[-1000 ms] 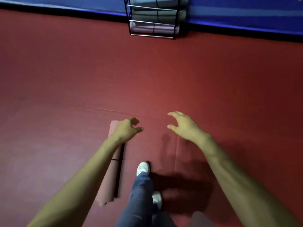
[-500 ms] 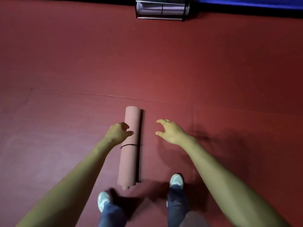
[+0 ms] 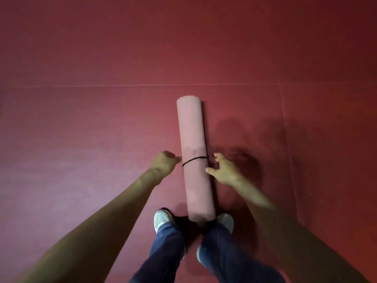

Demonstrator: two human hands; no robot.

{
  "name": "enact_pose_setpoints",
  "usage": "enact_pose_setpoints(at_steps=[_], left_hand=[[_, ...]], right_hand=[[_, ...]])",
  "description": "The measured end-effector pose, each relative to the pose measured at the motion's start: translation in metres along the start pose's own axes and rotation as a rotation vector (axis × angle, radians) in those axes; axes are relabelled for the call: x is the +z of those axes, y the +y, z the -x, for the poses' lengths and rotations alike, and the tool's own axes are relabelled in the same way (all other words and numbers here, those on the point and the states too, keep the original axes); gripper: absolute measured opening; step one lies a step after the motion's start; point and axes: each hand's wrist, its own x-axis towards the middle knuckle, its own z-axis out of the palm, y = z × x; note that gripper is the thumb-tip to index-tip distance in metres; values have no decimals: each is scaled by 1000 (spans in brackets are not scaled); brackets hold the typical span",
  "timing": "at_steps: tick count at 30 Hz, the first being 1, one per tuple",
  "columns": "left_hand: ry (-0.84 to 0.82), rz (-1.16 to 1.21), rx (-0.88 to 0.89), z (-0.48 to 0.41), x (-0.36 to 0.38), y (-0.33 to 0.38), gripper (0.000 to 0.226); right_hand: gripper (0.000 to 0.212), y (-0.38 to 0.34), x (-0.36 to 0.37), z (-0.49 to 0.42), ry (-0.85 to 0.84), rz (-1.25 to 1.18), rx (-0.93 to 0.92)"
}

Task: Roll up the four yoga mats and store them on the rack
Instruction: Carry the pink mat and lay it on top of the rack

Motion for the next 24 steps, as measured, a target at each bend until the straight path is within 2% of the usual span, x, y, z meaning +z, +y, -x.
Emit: enact_pose_setpoints(at_steps=[1, 4, 9, 13, 15, 19, 20, 22, 24], left_hand=[[-26, 39, -22, -15, 9, -11, 15], [-47, 171, -77, -62, 37, -38, 47], [-87, 259, -137, -140, 89, -66, 81], [-46, 378, -166, -206, 123, -82, 89], [-45, 436, -182, -232, 137, -88, 93], [-117, 601, -148, -270, 157, -93, 95], [-131, 635, -134, -278, 160, -94, 101], [-140, 677, -111, -295, 166, -97, 119], [-118, 738, -80, -303, 169, -100, 120]], right_hand=[[66, 9, 17, -13, -4, -16, 32], [74, 34, 65, -49, 1, -146, 91], [86, 76, 130, -116, 66, -242, 142], [96, 104, 161, -174, 148, -269, 117], [102, 114, 165, -202, 137, -403, 117], [99, 129, 163, -247, 84, -530, 97], [104, 130, 162, -254, 64, -541, 88], [130, 134, 162, -267, 11, -544, 93], [149, 144, 172, -280, -76, -504, 94]])
